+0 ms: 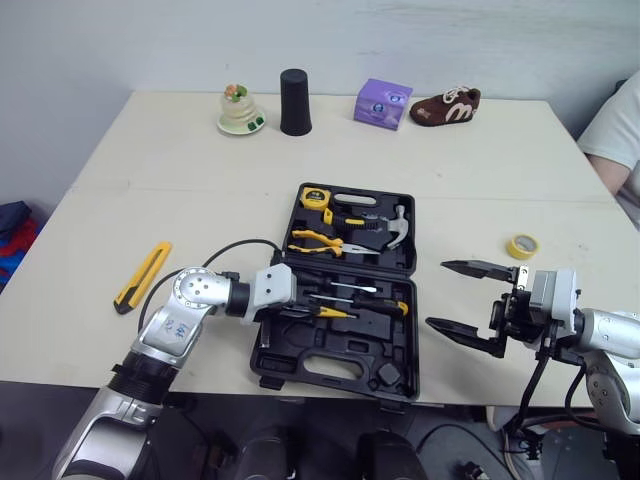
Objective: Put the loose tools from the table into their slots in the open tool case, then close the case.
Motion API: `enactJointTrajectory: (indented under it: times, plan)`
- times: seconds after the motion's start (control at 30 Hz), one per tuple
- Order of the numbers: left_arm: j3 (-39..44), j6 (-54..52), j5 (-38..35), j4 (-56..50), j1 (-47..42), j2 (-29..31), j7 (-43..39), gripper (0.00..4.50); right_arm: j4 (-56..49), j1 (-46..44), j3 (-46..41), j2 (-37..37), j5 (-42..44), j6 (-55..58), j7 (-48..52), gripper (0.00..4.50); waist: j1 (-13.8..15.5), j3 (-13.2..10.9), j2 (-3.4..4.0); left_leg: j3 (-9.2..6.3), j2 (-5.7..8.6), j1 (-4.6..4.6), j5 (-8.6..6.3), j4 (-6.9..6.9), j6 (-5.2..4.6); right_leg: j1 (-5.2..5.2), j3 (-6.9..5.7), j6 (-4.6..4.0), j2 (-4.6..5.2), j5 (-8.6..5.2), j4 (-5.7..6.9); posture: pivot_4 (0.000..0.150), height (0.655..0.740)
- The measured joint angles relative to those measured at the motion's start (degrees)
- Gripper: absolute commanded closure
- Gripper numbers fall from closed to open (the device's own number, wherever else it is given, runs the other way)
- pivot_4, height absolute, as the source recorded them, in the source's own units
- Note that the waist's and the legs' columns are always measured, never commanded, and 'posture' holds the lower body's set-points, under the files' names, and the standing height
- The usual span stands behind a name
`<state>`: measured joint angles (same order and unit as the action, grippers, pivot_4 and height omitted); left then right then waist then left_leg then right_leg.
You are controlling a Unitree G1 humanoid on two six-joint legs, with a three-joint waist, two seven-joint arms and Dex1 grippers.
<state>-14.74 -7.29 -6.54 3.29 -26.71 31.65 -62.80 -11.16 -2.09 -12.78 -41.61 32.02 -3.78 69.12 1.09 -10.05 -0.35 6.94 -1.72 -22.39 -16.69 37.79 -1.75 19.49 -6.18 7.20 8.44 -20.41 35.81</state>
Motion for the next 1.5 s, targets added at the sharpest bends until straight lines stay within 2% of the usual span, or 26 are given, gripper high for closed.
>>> enactJointTrajectory:
  times: [0.17, 0.27, 0.33, 0.4, 0.43, 0.47, 0.53, 0.63, 0.73, 0.83, 0.87, 0.93, 1.1, 1.33, 1.5]
  plan:
    - [1.0, -0.2, -0.5, -0.5, 0.2, 0.2, 1.5, 4.45, 2.2, 0.2, -0.5, -0.6, 0.0, -1.5, 1.6, 0.00, -0.1, 0.0, 0.00, 0.00, -0.01, 0.03, 0.01, -0.07, 0.02, 0.00, 0.04, 0.00, 0.01, 0.00, 0.00, 0.150, 0.7400]
    - [7.1, -3.4, -5.5, -1.7, 2.1, 1.0, 2.7, 4.45, 7.7, 1.0, -4.7, -3.5, 0.0, -3.5, 4.2, 0.00, -0.5, -0.2, 0.01, 0.00, -0.01, -0.01, 0.02, -0.15, 0.02, 0.04, 0.03, 0.00, 0.01, 0.00, -0.05, 0.150, 0.7400]
    - [15.1, -7.9, -11.7, -5.0, 2.7, 1.4, 5.4, 3.85, 13.6, 2.4, -9.2, -6.0, 0.0, -5.5, 6.4, 0.00, -0.7, -0.4, -0.12, -0.12, -0.03, -0.06, 0.04, -0.18, 0.04, 0.02, 0.02, 0.00, 0.02, 0.00, -0.13, 0.150, 0.7400]
    - [23.7, -10.5, -15.2, -7.9, 5.1, 6.1, 7.2, 3.12, 22.0, 3.0, -13.1, -8.4, -1.0, -10.0, 7.9, 0.00, -1.0, -0.4, -0.20, -0.13, 0.00, -0.02, 0.06, -0.29, 0.06, -0.05, -0.01, 0.00, 0.02, 0.00, -0.18, 0.150, 0.7400]
    - [27.9, -11.5, -15.9, -8.0, 7.0, 8.6, 8.0, 2.57, 27.1, 3.4, -15.4, -9.5, -1.8, -12.2, 8.1, 0.00, -1.3, -0.4, -0.19, -0.01, 0.06, 0.07, 0.07, -0.42, 0.04, -0.07, -0.11, 0.00, 0.01, 0.00, -0.19, 0.150, 0.7400]
    - [30.7, -12.2, -16.3, -7.8, 8.5, 10.0, 8.6, 2.29, 30.9, 3.4, -16.8, -10.0, -2.3, -14.0, 8.3, 0.00, -1.4, -0.4, -0.19, 0.10, 0.07, 0.12, 0.08, -0.50, 0.02, -0.08, -0.17, 0.00, 0.00, 0.00, -0.21, 0.150, 0.7400]
    - [35.8, -12.4, -16.5, -6.5, 11.7, 11.7, 10.3, 1.45, 39.3, 2.7, -18.9, -11.2, -3.7, -18.6, 8.6, 0.00, -1.7, -0.4, -0.20, 0.15, 0.08, 0.12, 0.08, -0.50, 0.01, -0.05, -0.17, 0.01, -0.02, 0.00, -0.26, 0.150, 0.7400]
    - [42.9, -8.2, -15.5, -0.1, 16.4, 14.0, 13.1, 0.08, 51.1, 1.7, -20.3, -14.0, -5.8, -25.5, 8.4, 0.00, -2.0, -0.5, -0.28, 0.17, 0.07, 0.13, 0.07, -0.55, 0.01, 0.02, -0.13, 0.02, 0.07, -0.01, -0.32, 0.150, 0.7400]
    - [54.1, -1.6, -13.1, 11.6, 21.9, 17.3, 17.9, 0.03, 64.7, 1.8, -24.6, -18.0, -6.7, -30.3, 4.3, 0.00, -2.8, -0.6, -0.28, 0.16, 0.00, 0.15, 0.03, -0.71, 0.14, 0.13, -0.11, -0.03, 0.10, -0.03, -0.33, 0.150, 0.7400]
    - [61.8, 2.6, -13.0, 19.6, 26.1, 18.6, 21.5, 0.03, 73.4, 2.7, -27.4, -20.3, -7.2, -33.4, -1.6, 0.00, -3.0, -0.7, -0.26, 0.16, -0.02, 0.20, -0.04, -0.75, 0.25, 0.14, 0.07, -0.07, 0.14, -0.06, -0.33, 0.150, 0.7400]
    - [63.4, 4.0, -12.9, 22.3, 27.8, 18.8, 22.4, 0.03, 75.9, 3.0, -27.9, -20.5, -7.6, -34.1, -3.8, 0.00, -3.0, -0.7, -0.26, 0.16, -0.03, 0.20, -0.23, -0.75, 0.57, 0.14, 0.16, -0.07, 0.15, -0.06, -0.34, 0.150, 0.7400]
    - [64.5, 5.6, -12.6, 25.6, 29.8, 18.8, 23.8, 0.03, 78.4, 3.5, -28.5, -20.5, -7.7, -34.2, -6.3, 0.00, -3.1, -0.7, -0.25, 0.16, -0.03, 0.20, -0.25, -0.75, 0.61, 0.16, 0.24, -0.08, 0.17, -0.06, -0.33, 0.150, 0.7400]
    - [68.6, 10.7, -10.8, 41.1, 34.1, 20.9, 33.2, 0.03, 83.6, 6.8, -31.3, -20.5, -6.8, -31.9, -13.7, 0.00, -3.1, -0.7, -0.26, 0.14, -0.09, 0.19, -0.33, -0.84, 0.69, 0.29, 0.34, -0.17, 0.20, -0.11, -0.32, 0.150, 0.7400]
    - [69.3, 12.4, -11.9, 44.4, 33.8, 21.3, 34.8, 0.03, 84.0, 6.9, -30.5, -20.5, -7.9, -31.9, -14.9, 0.00, -2.9, -0.7, -0.23, 0.12, -0.07, 0.19, -0.37, -0.87, 0.62, 0.61, 0.34, -0.17, 0.26, -0.10, -0.28, 0.150, 0.7400]
    - [67.3, 11.0, -14.5, 37.6, 32.3, 20.5, 31.6, 0.03, 83.7, 1.8, -30.4, -19.5, -6.4, -29.4, -6.9, 0.00, -3.0, -0.7, -0.24, 0.15, -0.09, 0.17, -0.25, -0.88, 0.82, 0.36, 0.33, -0.18, 0.21, -0.10, -0.24, 0.150, 0.7400]
